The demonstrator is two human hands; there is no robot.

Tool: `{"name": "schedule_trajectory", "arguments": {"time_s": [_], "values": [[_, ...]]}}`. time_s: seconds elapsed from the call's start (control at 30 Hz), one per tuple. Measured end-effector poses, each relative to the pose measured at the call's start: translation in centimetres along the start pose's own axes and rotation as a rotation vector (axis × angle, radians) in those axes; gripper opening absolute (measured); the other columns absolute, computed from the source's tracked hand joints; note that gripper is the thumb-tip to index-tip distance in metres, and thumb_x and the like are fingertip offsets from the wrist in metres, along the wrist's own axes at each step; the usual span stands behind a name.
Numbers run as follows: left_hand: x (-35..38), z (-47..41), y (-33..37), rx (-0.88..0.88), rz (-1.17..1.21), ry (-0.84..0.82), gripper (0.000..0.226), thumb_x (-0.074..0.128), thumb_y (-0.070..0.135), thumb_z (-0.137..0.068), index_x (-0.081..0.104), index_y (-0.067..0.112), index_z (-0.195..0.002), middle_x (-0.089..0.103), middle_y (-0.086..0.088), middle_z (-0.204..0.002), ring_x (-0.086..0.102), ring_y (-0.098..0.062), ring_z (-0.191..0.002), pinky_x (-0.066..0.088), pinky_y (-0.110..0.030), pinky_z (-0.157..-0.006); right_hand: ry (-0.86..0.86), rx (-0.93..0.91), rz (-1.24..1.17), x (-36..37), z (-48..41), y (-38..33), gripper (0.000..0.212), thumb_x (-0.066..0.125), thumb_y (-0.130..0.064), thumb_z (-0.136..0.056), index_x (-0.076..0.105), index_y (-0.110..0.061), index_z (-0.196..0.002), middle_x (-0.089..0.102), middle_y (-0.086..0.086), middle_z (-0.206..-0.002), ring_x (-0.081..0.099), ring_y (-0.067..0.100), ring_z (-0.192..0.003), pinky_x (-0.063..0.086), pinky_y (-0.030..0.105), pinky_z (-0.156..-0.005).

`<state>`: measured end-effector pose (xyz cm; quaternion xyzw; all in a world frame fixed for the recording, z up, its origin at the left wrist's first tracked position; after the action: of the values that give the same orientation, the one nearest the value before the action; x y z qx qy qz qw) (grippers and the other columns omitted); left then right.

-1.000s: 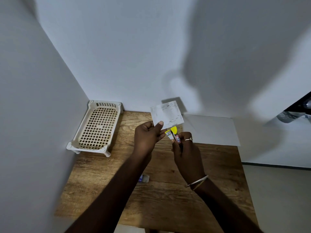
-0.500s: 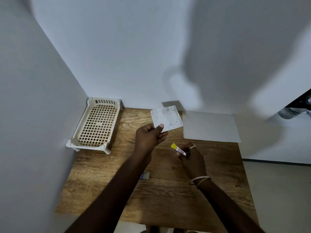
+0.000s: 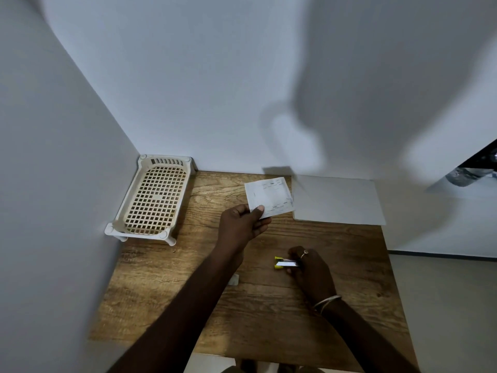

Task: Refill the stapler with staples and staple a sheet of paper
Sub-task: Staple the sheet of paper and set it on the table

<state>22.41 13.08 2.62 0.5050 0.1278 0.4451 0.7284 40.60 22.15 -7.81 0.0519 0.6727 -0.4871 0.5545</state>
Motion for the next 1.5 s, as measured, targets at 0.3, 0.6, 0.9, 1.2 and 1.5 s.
{"name": "schedule_trajectory", "arguments": {"time_s": [0.3,0.6,0.9,1.2,1.5], "values": [[0.0,0.1,-0.1,0.006,-0.007,-0.016,0.018,0.070,0.014,-0.094,0.070,0.006,-0.110,0.078,-0.014,-0.096,0.077,-0.026,-0.091,0.062,-0.028,-0.072,-0.016,0.016,-0.066,0.3,0.0,0.7,0.043,0.081,-0.013,-0.070,0.069,-0.024,-0.109,0.067,0.000,-0.099,0.064,0.019,-0.093,0.053,0.037,-0.082],[0.0,0.2,-0.5,-0.006,-0.014,-0.028,0.014,0.070,0.016,-0.094,0.070,0.010,-0.107,0.079,-0.013,-0.096,0.077,-0.025,-0.092,0.062,-0.028,-0.073,-0.021,0.017,-0.117,0.3,0.0,1.2,0.047,0.083,-0.010,-0.070,0.069,-0.020,-0.113,0.069,0.001,-0.106,0.064,0.020,-0.101,0.052,0.039,-0.090],[0.0,0.0,-0.5,-0.004,-0.016,-0.034,0.014,0.069,0.015,-0.094,0.070,0.010,-0.107,0.079,-0.014,-0.095,0.077,-0.026,-0.091,0.063,-0.032,-0.078,-0.018,-0.040,-0.045,-0.1,0.2,0.9,0.043,0.083,-0.019,-0.073,0.069,-0.020,-0.114,0.067,0.002,-0.108,0.061,0.018,-0.101,0.048,0.030,-0.087],[-0.5,-0.4,0.0,-0.009,-0.016,-0.071,0.019,0.070,0.015,-0.094,0.070,0.005,-0.110,0.078,-0.017,-0.095,0.076,-0.028,-0.092,0.063,-0.032,-0.078,0.240,0.266,-0.871,-5.7,-3.9,-3.6,0.009,0.057,-0.027,-0.099,0.065,-0.022,-0.099,0.073,0.002,-0.095,0.072,0.015,-0.083,0.059,0.026,-0.070],[-0.8,-1.0,1.0,0.005,-0.045,-0.121,0.022,0.071,0.015,-0.093,0.069,0.003,-0.112,0.078,-0.016,-0.098,0.076,-0.029,-0.092,0.063,-0.034,-0.078,0.188,0.242,-1.050,-8.7,-6.5,-7.6,0.017,0.073,-0.010,-0.088,0.066,-0.006,-0.104,0.075,0.011,-0.085,0.073,0.018,-0.066,0.058,0.025,-0.057]]}}
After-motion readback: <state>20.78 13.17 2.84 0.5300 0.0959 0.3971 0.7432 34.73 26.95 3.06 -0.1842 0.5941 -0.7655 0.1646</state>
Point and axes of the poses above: each hand's wrist, its own z-axis away from the middle knuckle, its own x-axis out of the palm, y = z × x, the point moved 5 cm from there along -z, towards the middle knuckle
